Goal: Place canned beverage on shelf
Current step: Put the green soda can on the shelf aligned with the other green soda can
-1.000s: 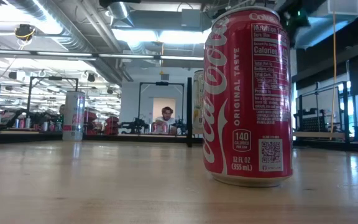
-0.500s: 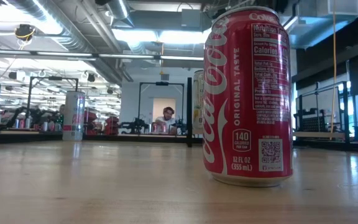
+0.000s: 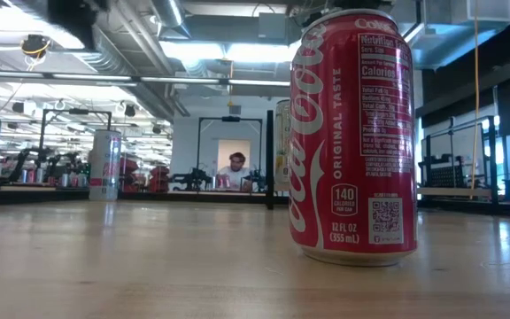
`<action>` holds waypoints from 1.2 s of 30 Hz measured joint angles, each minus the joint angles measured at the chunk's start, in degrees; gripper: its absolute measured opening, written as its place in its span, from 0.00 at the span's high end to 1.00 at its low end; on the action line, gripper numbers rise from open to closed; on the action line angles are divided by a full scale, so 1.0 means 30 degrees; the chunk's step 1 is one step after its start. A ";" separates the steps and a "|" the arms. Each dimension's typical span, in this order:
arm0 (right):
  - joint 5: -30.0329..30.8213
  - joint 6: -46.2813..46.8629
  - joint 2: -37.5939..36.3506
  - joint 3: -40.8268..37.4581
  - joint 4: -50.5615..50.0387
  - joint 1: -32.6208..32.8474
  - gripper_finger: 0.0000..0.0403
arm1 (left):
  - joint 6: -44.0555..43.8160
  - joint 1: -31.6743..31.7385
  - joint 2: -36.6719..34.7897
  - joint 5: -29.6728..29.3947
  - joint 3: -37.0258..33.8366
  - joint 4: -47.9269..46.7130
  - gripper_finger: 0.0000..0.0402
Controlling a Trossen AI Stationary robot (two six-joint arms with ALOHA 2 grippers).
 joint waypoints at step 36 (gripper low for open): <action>0.9856 0.9242 0.3517 -0.0098 0.4180 0.8964 0.19 | 0.5819 -0.3404 -0.1297 0.2535 -0.7078 -0.4576 0.06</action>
